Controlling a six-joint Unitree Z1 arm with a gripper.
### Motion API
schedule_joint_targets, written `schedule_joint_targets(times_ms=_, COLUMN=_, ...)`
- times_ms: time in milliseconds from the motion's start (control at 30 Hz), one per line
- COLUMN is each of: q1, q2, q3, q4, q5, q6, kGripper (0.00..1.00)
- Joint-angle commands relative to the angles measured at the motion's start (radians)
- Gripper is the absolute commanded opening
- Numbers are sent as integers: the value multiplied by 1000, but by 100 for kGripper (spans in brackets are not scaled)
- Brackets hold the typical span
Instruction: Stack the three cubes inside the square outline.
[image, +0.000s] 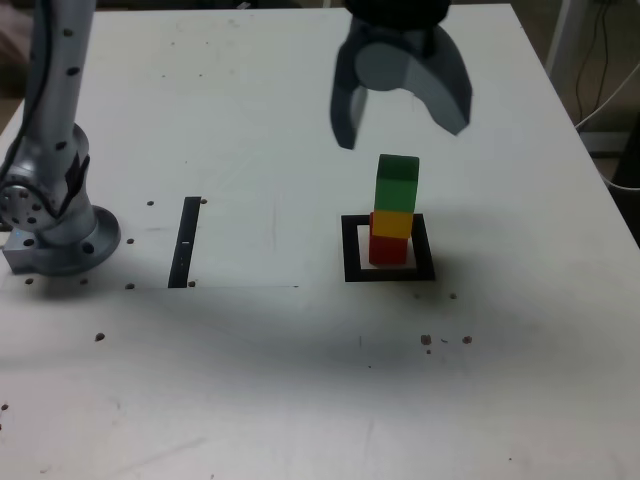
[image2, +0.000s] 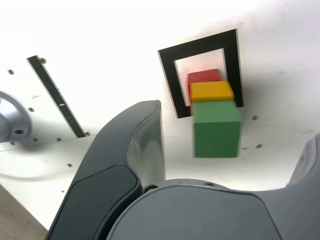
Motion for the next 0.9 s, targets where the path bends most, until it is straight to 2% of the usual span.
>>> schedule_joint_targets(times_ms=0, q1=2, q2=-35, q3=32, q4=8, q5=5, q6=0, kGripper=100)
schedule_joint_targets(times_ms=467, q1=19, q2=-261, q3=380, q4=-33, q5=47, q6=-57, kGripper=100)
schedule_joint_targets(times_ms=600, q1=34, q2=-325, q3=504, q4=-75, q5=42, q6=-73, kGripper=100)
schedule_joint_targets(times_ms=867, q1=73, q2=-420, q3=735, q4=-209, q5=17, q6=-83, kGripper=100)
